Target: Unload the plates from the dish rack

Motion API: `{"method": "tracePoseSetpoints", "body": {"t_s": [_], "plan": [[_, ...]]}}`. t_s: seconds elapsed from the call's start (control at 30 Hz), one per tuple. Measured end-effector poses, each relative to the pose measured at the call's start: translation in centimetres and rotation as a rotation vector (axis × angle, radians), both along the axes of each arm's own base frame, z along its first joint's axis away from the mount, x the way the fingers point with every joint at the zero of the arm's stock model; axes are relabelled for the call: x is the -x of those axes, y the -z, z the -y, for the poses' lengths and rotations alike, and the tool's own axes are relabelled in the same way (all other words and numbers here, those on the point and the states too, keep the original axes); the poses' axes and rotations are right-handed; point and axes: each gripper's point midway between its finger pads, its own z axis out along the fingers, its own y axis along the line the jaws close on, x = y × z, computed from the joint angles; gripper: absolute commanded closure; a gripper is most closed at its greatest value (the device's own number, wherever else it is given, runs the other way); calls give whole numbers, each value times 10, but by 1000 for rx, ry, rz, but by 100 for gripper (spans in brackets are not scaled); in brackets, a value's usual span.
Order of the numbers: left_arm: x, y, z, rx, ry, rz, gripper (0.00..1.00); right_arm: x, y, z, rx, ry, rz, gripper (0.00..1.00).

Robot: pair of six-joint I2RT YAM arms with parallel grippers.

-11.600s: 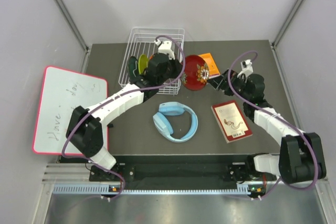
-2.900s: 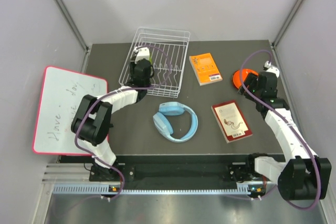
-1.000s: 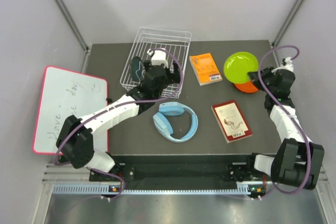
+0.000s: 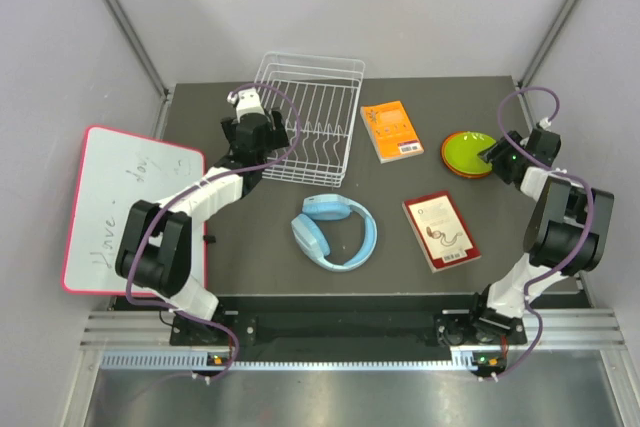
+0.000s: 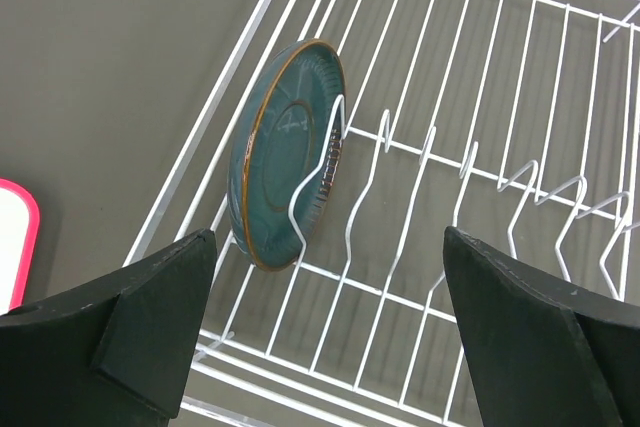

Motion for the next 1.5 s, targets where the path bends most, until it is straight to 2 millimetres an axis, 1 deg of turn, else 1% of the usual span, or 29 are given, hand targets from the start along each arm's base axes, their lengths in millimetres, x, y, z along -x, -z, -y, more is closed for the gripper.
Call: {"method": "tracePoseSetpoints", "body": {"t_s": [0.1,0.17,0.23,0.3,0.37,0.43,0.5,0.53,0.57,0.6,0.63,0.67,0.7,0.73,0.77,0.83,0.87,0.9,1.07,1.13,1.17,1.23,1.27,1.33,1.5], "plan": [[-1,-1,0,4,1,6,1,2,-3,0,10,-9,-8,36],[-3,-2,-1,8,1,14,1,7,-10,0,33,-14,-29,35],[-5,-1,-3,8,-4,14,1,13,-22,0,68,-14,-42,35],[-7,5,-5,4,-11,6,1,19,-41,5,125,1,-48,35],[-10,12,-8,-2,-17,-3,2,24,-67,8,185,13,-31,34],[-13,17,-10,-7,-23,-14,3,30,-90,7,229,19,1,34],[-18,21,-12,-10,-28,-15,5,40,-112,4,264,22,35,34],[-20,22,-12,-11,-31,-14,6,46,-123,1,278,24,59,34],[-23,24,-13,-12,-33,-14,11,52,-132,-2,291,24,82,34],[-27,24,-13,-12,-35,-11,16,57,-138,-4,298,23,99,34],[-30,24,-13,-12,-37,-9,18,66,-144,-8,304,23,115,34],[-33,25,-14,-14,-39,-9,22,71,-146,-10,306,21,121,34],[-35,26,-14,-17,-40,-8,28,78,-147,-14,308,19,131,34],[-37,27,-15,-19,-42,-7,30,83,-148,-16,308,16,133,34],[-39,28,-17,-31,-51,-8,33,88,-146,-18,307,14,131,34],[-42,30,-20,-35,-61,-9,42,98,-141,-23,303,7,120,34],[-42,32,-21,-38,-68,-11,44,103,-139,-25,300,3,111,34],[-43,33,-24,-44,-77,-12,45,107,-138,-27,298,0,107,34],[-43,35,-29,-53,-101,-14,62,119,-143,-32,298,-7,114,33],[-44,34,-30,-55,-106,-13,72,122,-146,-34,299,-9,123,33],[-44,34,-31,-57,-108,-12,80,124,-147,-34,299,-10,125,33],[-44,34,-31,-63,-107,-14,90,125,-149,-35,298,-12,128,33],[-43,35,-33,-73,-113,-20,96,126,-149,-36,296,-14,128,33],[-42,41,-35,-101,-101,-43,100,126,-148,-37,292,-21,125,33],[-41,41,-34,-128,-94,-48,100,128,-142,-40,282,-34,111,33]]}}
